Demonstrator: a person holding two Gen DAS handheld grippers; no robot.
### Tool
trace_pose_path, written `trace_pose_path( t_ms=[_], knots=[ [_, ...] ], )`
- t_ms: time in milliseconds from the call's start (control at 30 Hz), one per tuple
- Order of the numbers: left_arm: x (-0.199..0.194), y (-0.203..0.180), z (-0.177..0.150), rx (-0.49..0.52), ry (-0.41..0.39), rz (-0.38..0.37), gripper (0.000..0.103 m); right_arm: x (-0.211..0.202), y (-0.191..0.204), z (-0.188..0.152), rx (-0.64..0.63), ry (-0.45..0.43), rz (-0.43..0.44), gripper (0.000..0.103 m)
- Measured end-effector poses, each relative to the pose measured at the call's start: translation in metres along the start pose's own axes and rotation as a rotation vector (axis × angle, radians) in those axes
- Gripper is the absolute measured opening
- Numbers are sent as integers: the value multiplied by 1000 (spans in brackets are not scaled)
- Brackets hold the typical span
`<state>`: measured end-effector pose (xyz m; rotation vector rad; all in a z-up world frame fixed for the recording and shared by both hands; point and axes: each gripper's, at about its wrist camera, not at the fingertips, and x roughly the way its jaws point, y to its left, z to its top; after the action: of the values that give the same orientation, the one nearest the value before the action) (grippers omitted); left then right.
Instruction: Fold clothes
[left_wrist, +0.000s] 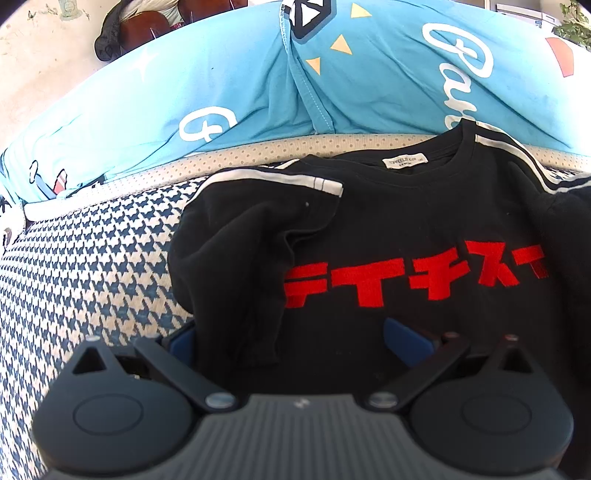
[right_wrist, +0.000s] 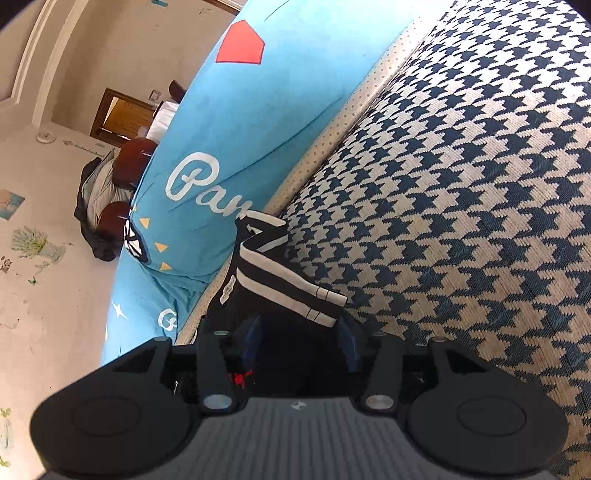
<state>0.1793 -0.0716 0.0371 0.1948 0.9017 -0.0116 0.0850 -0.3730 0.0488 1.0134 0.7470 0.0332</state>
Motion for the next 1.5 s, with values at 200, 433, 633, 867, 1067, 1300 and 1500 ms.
trace_pose_path(
  t_ms=[200,433,633,867,1067,1300,1500],
  knots=[
    [0,0,0,3,-1,-1,103,6,3,-1,8,1,38,52],
    [0,0,0,3,0,-1,103,11,15,-10,-65,13,0,56],
    [0,-1,0,3,0,-2,103,10,24,-15,-112,4,3,63],
    [0,-1,0,2,0,-3,103,16,37,-25,-280,-32,-96,66],
    [-1,0,0,3,1,-6,103,19,49,-35,-420,-80,-159,30],
    [-2,0,-1,-2,4,-3,103,2,57,-28,-493,-188,-191,10],
    [-3,-1,-1,-3,5,-1,103,-14,60,5,-527,-325,-247,8]
  ],
)
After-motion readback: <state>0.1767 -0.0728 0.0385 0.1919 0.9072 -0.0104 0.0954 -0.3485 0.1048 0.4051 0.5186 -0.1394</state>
